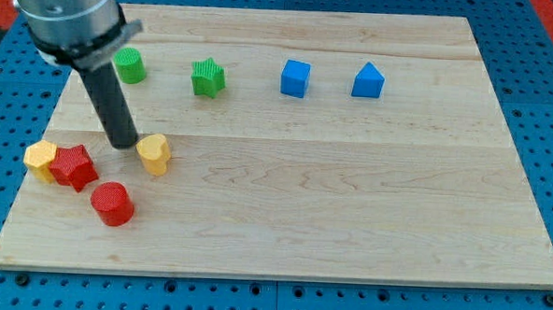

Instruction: Move the yellow hexagon to the left of the red circle

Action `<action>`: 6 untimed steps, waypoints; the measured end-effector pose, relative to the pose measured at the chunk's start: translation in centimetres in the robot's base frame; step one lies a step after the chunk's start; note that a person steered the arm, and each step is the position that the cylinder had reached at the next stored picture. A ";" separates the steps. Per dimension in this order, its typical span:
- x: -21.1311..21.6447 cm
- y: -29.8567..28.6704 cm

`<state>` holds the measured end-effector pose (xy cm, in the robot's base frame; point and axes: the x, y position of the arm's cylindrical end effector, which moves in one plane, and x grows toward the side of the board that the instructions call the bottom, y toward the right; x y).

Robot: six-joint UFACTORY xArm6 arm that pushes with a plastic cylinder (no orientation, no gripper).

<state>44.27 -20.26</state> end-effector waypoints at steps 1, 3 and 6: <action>-2.0 -6.3; 0.6 -9.9; 6.2 -4.5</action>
<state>50.48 -24.77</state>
